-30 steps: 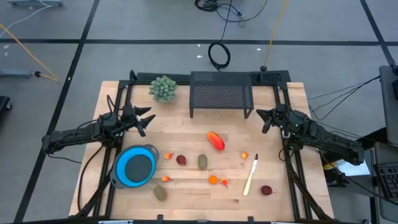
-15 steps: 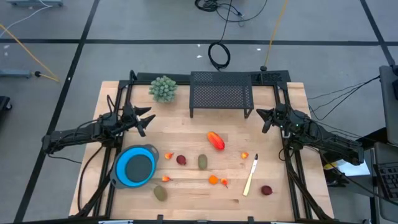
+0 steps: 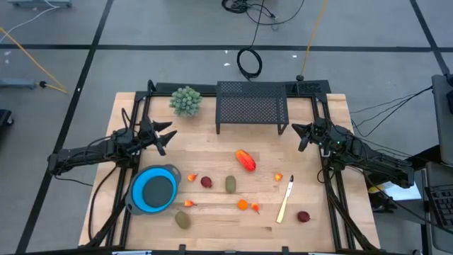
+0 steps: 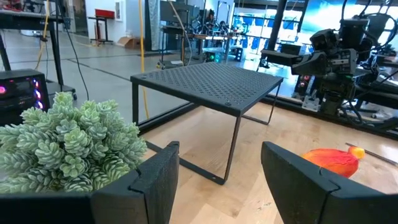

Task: Pick & Place Fruit
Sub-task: Put the blue strainer on the shelf

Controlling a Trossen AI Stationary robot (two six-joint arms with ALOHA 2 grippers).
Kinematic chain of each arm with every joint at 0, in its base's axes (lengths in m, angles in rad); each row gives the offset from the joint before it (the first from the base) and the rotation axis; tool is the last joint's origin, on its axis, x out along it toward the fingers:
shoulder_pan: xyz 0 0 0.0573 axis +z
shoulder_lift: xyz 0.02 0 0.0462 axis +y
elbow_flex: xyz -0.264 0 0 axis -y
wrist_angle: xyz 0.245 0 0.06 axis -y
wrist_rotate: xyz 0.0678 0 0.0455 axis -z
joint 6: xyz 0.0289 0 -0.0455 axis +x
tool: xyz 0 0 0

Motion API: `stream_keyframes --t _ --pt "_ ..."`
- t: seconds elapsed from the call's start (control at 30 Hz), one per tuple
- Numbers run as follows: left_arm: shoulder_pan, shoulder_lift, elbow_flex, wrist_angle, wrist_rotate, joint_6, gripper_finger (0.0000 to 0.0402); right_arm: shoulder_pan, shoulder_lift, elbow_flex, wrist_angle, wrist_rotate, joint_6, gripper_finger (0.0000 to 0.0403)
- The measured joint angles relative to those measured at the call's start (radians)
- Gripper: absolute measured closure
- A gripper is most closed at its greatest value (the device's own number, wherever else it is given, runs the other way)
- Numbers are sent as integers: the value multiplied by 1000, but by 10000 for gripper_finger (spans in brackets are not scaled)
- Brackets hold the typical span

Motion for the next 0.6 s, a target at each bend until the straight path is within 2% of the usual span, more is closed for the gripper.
stream_keyframes --t 0.17,0.33,0.43,0.5,0.6 --pt "0 0 0 33 22 -47 172 0 0 0 0 0 0 403" --pt "0 0 0 194 114 -137 172 0 0 0 0 0 0 403" --pt "0 5 5 300 215 -136 172 0 0 0 0 0 0 403" --pt "0 31 33 306 267 -141 172 0 0 0 0 -1 0 403" --pt "0 115 108 237 271 -160 172 0 0 0 0 -1 0 403"
